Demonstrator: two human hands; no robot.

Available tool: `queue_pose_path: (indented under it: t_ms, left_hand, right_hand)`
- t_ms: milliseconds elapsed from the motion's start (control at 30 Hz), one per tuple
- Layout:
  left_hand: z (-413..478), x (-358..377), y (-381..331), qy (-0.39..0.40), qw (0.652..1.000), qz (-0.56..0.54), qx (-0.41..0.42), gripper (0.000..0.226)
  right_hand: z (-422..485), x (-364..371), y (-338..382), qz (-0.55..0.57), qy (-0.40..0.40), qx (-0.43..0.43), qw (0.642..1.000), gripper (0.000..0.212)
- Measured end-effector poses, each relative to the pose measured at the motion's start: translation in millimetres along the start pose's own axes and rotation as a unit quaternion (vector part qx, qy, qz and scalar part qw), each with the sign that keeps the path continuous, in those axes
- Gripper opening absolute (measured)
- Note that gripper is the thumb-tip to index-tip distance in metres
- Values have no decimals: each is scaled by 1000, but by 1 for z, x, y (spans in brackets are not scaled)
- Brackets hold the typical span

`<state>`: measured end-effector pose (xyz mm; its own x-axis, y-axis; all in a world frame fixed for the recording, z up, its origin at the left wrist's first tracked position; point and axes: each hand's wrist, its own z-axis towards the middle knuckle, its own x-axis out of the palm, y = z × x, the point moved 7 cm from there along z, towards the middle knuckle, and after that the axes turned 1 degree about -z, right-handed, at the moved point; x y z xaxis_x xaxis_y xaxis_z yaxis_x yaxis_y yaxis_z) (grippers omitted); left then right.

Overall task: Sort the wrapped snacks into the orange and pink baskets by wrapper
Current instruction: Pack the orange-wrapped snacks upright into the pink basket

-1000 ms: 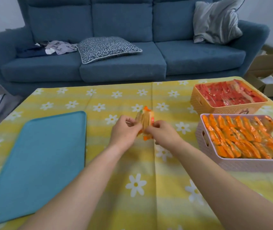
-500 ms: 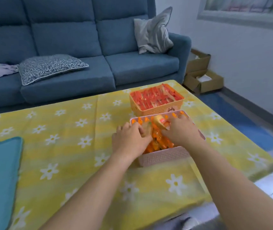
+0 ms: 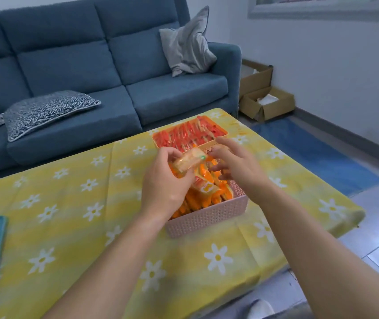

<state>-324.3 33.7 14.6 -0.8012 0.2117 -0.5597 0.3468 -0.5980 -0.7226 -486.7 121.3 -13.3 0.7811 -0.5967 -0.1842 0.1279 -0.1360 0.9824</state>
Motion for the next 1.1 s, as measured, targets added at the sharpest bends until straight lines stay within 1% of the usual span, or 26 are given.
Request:
queue_pose_path:
  t_ms: [33, 100, 167, 233, 267, 300, 367, 433, 500, 567, 633, 700, 800, 867, 933, 1000, 1033, 1100]
  left_hand:
    - [0, 10, -9, 15, 999, -29, 20, 37]
    - [-1, 26, -20, 37, 996, -69, 38, 40]
    - [-1, 38, -25, 47, 994, -93, 34, 41]
    - [0, 47, -29, 58, 992, -107, 34, 39]
    - [0, 53, -31, 74, 990, -111, 33, 38]
    - [1, 58, -32, 97, 989, -111, 29, 37]
    - [4, 67, -26, 141, 986, -91, 7, 37]
    - [8, 66, -12, 164, 986, -21, 1, 33]
    - [11, 63, -1, 192, 975, 108, 30, 38]
    - [7, 64, 8, 247, 941, 225, 54, 51]
    - [3, 68, 17, 279, 918, 273, 68, 66]
    - [3, 67, 22, 272, 915, 285, 84, 68]
    - [10, 62, 25, 250, 922, 282, 92, 57]
    - [16, 57, 25, 228, 936, 254, 81, 49]
    - [21, 51, 24, 198, 958, 199, 67, 45]
    - [24, 47, 22, 177, 974, 134, 51, 42]
    - [24, 46, 20, 171, 979, 103, 44, 40]
    - [24, 47, 14, 160, 984, 64, 39, 38]
  right_hand:
    - [0, -2, -1, 42, 9, 16, 999, 44]
    - [1, -14, -3, 65, -18, 21, 997, 45]
    - [2, -29, -6, 82, -38, 39, 995, 37]
    - [1, -35, -9, 113, -12, 63, 991, 22]
    - [1, -39, -10, 109, -10, 60, 992, 17]
    - [1, -46, -9, 81, -26, 45, 995, 13]
    - [-1, -66, -4, -24, -104, 2, 994, 8]
    - [-5, -81, -1, -131, -161, -18, 978, 11]
    - [-6, -81, -6, -218, -159, -11, 963, 16]
    - [-5, -69, -11, -303, -138, -12, 943, 24]
    - [-5, -54, -7, -386, -133, -46, 912, 28]
    - [-7, -48, 6, -435, -152, -86, 883, 25]
    - [-9, -47, 15, -448, -176, -110, 870, 20]
    - [-4, -44, 0, -474, -151, -75, 864, 17]
    - [2, -38, -21, -528, -103, -20, 842, 14]
    - [7, -35, -36, -571, -70, 8, 818, 24]
    - [8, -35, -36, -577, -69, 13, 814, 28]
    - [10, -38, -27, -551, -96, -5, 829, 31]
